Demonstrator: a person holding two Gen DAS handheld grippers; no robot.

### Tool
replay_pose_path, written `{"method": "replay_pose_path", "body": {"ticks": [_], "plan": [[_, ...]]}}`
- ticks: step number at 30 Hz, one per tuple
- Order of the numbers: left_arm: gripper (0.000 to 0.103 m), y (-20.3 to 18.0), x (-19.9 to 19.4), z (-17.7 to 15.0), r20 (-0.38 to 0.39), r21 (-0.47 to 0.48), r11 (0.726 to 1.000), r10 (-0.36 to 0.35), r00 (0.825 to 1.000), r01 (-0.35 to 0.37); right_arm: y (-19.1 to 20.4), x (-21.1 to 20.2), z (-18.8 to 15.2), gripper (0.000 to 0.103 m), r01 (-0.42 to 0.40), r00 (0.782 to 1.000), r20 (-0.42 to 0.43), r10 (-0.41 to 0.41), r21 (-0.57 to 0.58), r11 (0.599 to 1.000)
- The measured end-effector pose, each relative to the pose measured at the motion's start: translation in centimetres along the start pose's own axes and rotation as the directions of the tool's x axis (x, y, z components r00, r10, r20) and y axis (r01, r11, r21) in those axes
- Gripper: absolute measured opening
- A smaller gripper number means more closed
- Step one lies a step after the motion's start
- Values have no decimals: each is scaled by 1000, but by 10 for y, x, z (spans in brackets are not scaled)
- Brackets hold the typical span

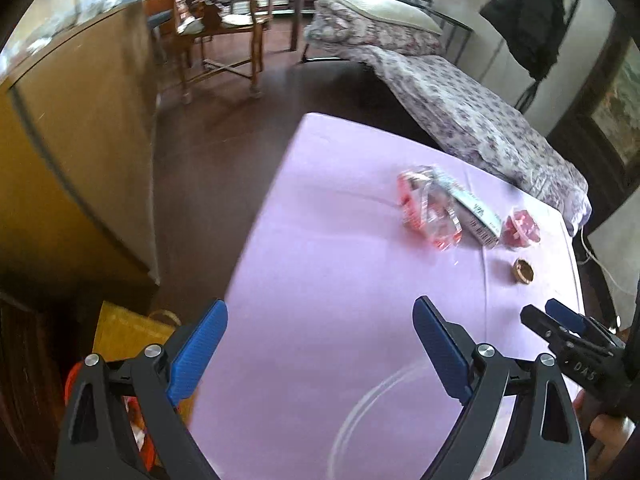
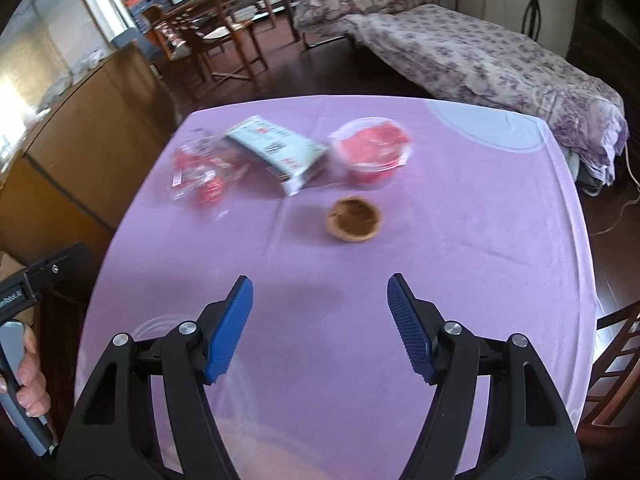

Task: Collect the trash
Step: 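Move both tools back over the table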

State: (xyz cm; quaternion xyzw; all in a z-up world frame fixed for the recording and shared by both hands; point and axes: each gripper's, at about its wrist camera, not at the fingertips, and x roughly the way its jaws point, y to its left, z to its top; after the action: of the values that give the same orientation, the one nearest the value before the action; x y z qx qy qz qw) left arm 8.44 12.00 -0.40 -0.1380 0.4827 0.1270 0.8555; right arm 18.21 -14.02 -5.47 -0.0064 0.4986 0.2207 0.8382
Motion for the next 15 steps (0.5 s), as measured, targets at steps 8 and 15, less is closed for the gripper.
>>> {"method": "replay_pose_path", "body": {"ticks": [8,15], "plan": [[92,-48,44,28,-33,42,999,-25,999,27,-16,26,22,68,53,999,9,-53,-55,997],[92,-63,67,44,-51,31,999,-37,998,39,-9,32,24,52,56,998,31,-54,-96,994]]}}
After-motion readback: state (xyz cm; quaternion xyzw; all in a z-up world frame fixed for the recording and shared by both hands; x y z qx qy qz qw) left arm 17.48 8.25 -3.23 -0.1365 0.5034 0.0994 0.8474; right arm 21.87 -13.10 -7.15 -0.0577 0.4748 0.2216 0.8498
